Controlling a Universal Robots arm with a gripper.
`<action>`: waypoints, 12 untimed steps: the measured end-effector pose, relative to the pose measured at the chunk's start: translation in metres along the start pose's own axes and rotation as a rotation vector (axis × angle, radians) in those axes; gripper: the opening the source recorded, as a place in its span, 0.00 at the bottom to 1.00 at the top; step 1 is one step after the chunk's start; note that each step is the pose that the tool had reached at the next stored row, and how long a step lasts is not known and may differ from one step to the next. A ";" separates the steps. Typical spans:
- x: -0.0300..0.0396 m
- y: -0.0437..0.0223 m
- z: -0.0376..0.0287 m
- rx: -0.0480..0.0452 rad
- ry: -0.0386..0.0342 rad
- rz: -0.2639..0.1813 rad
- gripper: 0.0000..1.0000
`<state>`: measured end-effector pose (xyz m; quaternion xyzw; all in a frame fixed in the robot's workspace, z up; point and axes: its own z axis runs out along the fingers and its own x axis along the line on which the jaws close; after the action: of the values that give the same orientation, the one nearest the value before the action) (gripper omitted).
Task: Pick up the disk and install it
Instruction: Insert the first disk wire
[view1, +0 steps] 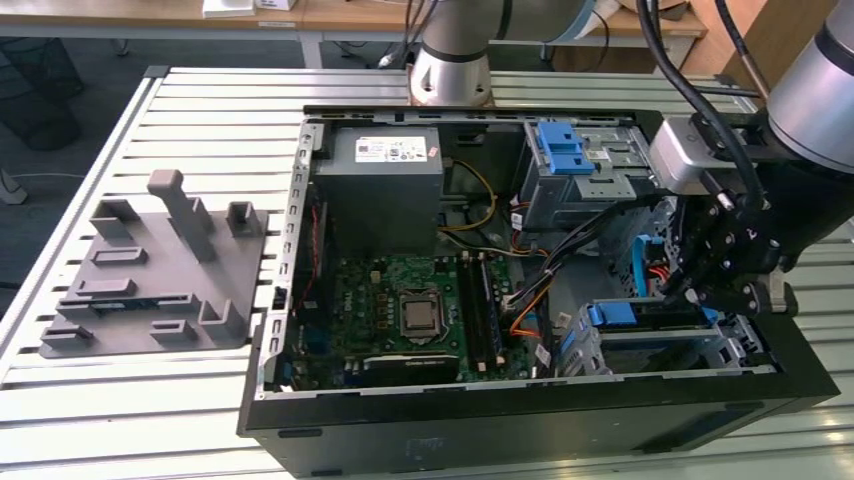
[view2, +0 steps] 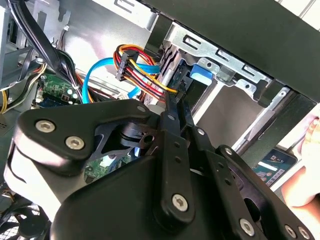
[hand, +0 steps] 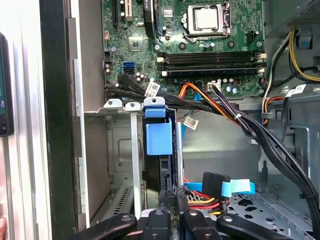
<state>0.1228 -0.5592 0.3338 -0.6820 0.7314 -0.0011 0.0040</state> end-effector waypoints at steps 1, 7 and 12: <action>0.0001 0.0000 0.0001 -0.0004 -0.0001 0.000 0.17; 0.0000 -0.0017 0.0002 -0.0085 0.0002 0.001 0.17; -0.0002 -0.0035 0.0002 -0.0111 0.0003 0.001 0.17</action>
<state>0.1262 -0.5593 0.3337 -0.6817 0.7316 0.0028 0.0001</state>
